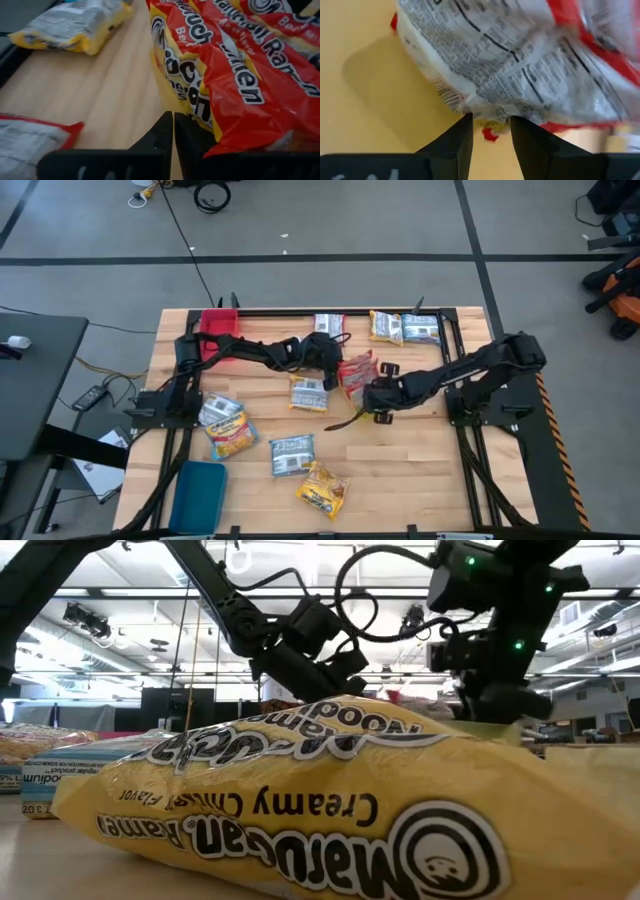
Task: Sort Maruchan noodles
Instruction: Adjust the red noodle packs in the yellow bin, then put the red noodle pack into the yellow bin
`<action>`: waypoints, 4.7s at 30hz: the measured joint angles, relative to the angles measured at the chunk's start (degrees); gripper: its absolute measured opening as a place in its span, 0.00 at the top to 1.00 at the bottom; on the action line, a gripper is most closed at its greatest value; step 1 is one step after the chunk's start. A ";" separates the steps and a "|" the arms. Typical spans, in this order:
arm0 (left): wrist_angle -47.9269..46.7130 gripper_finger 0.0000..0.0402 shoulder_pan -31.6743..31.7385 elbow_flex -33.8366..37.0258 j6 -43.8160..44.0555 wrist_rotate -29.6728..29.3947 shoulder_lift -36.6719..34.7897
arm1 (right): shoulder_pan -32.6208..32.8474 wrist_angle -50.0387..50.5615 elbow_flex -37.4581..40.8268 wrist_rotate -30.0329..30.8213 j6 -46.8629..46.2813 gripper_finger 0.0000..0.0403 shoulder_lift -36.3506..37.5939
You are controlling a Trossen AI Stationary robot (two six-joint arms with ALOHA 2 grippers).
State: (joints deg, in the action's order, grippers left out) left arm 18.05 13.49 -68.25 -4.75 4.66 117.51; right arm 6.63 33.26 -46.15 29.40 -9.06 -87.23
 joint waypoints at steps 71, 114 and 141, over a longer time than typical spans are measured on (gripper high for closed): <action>-8.27 0.94 -12.96 -18.19 12.46 -13.41 13.68 | 18.09 7.68 0.46 -21.41 -63.61 0.67 1.08; 13.63 0.94 -36.33 32.16 22.48 -35.02 -31.66 | -29.52 -20.68 -13.52 -11.70 -23.97 0.43 -1.31; 8.85 0.94 -32.46 33.07 8.53 -44.17 -47.94 | -32.99 -30.36 -13.40 -20.11 -26.07 0.36 -15.92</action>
State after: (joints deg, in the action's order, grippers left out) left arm 26.90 -18.97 -35.18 3.78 -39.52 69.57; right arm -26.36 2.90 -59.55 9.29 -35.13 -103.15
